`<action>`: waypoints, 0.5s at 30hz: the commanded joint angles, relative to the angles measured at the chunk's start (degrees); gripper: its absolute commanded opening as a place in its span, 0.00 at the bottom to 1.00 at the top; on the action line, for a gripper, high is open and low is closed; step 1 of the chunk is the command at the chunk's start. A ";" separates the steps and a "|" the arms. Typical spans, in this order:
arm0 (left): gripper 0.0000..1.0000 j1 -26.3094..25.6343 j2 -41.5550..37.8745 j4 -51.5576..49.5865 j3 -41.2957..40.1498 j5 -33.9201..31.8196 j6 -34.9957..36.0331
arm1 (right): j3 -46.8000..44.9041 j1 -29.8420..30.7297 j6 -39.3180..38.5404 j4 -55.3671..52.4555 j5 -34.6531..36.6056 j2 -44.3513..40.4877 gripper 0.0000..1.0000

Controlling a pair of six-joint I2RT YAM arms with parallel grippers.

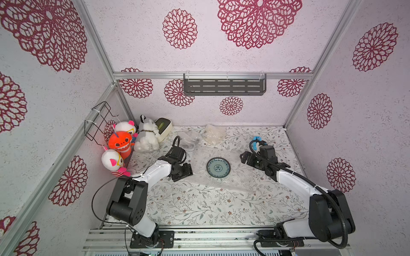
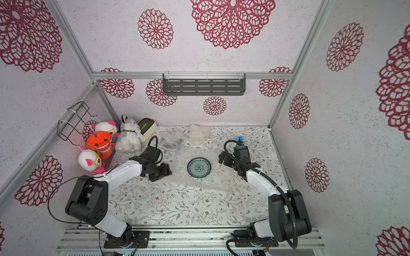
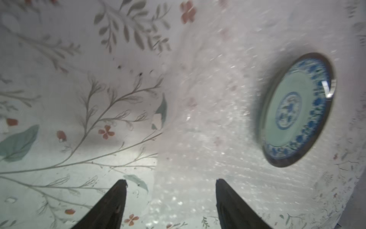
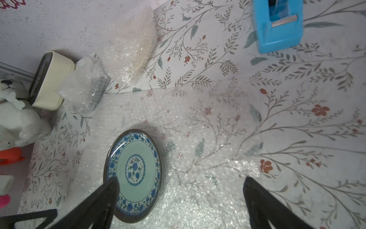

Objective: Wrap dinner plates in bubble wrap
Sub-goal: Place the plate on the bubble wrap, then wrap the plate in the bubble wrap.

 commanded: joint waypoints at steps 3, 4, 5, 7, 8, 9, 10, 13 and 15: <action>0.50 -0.90 3.32 7.37 0.90 3.55 -5.78 | 2.18 1.29 0.50 2.66 -2.24 2.18 0.98; 0.35 -0.97 3.62 8.05 1.57 2.88 -6.14 | 1.80 1.55 0.04 3.65 -3.04 2.53 0.97; 0.22 -1.04 3.63 8.44 2.42 2.64 -6.19 | 1.64 1.63 -0.50 4.52 -3.75 2.96 0.96; 0.07 -2.36 3.37 8.18 6.46 2.37 -4.88 | 1.63 2.10 -2.43 5.89 -6.49 4.45 0.93; 0.04 -3.20 3.49 7.41 8.60 2.49 -3.96 | 1.77 2.44 -3.15 6.21 -7.69 5.28 0.93; 0.01 -4.65 4.01 6.21 11.69 2.94 -3.10 | 2.04 3.11 -4.55 6.93 -9.90 6.13 0.93; 0.00 -5.83 5.13 4.90 14.40 3.47 -2.58 | 2.44 4.00 -5.91 7.96 -12.39 7.00 0.93; 0.00 -8.11 9.40 2.53 20.25 5.95 -3.35 | 2.88 8.11 -11.32 12.34 -17.25 9.05 0.93; 0.00 -8.85 12.13 1.64 23.10 6.81 -4.41 | 2.81 11.28 -15.76 14.80 -18.33 9.98 0.93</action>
